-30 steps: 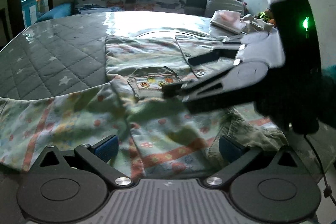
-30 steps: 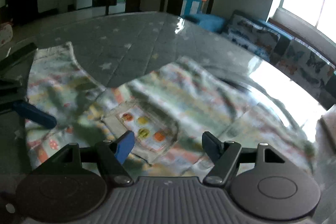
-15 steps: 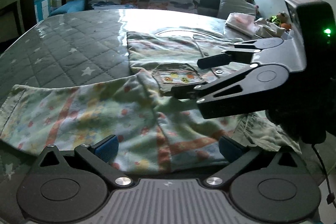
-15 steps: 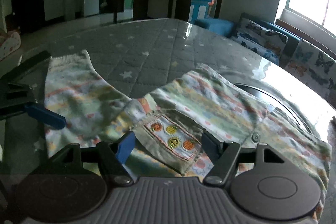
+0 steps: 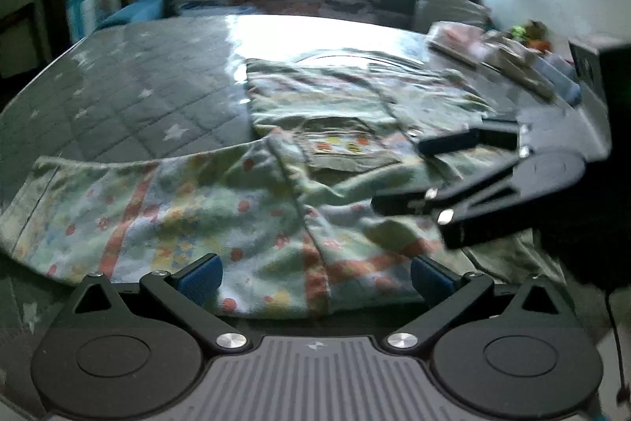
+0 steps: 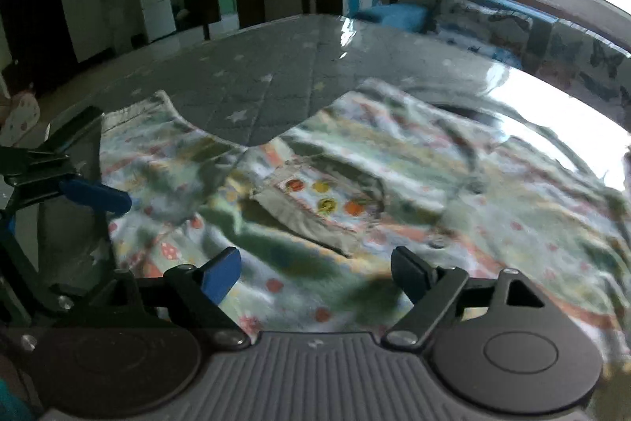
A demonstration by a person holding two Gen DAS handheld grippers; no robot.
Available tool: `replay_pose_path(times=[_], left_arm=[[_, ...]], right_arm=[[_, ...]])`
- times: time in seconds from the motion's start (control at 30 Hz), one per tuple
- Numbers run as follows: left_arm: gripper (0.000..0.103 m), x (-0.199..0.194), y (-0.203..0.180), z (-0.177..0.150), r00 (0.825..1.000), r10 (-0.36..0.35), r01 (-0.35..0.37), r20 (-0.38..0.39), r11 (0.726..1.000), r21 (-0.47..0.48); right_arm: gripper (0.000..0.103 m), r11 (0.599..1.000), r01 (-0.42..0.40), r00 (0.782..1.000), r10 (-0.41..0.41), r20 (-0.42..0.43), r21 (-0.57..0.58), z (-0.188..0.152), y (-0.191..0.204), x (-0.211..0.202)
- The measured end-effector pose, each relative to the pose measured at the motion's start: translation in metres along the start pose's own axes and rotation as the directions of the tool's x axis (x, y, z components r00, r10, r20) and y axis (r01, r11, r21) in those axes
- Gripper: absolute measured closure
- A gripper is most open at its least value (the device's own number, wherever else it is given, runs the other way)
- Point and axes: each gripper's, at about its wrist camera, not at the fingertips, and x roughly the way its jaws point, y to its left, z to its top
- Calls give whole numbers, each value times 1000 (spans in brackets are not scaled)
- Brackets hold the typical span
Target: Fold clothes
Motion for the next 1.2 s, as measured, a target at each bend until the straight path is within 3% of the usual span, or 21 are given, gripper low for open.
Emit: replay_pose_path(times=[0.07,0.17,0.33,0.43,0.67,0.8,0.9,1.0,1.2], left_arm=[[0,-2,1,1,1000,21,-21,1,1000,21],[0,-4,7,9,999,43,-43,24,999,-9],[0,1,1,30,996,14,-10,84,999,-44],[0,13,-8,45,995,-6,10,102,999,-34],[1,49,-19,71,993,-47,53,109,997,-54],[7,70,-16,69,998,2,3,70,998,-62],[11,73,-18,63,996,32,-30,83,999,-19],[12,75,-23,57,993,68,-70,97,997,21],[12,75,-23,55,992,78,-81,102,996,28]], right_arm=[[14,999,9,1000,-9,22,36,-1,-9,-12],[10,995,91,995,-93,35,50,-10,-20,-20],[6,976,149,988,-153,9,161,-38,-40,-25],[0,970,181,982,-187,21,165,-44,-39,-32],[0,971,183,979,-194,58,155,-51,-35,-33],[0,971,179,980,-190,59,159,-52,-36,-32],[0,971,179,980,-191,62,160,-53,-35,-32],[0,971,179,980,-191,63,160,-54,-35,-31],[0,971,178,980,-190,64,160,-55,-36,-31]])
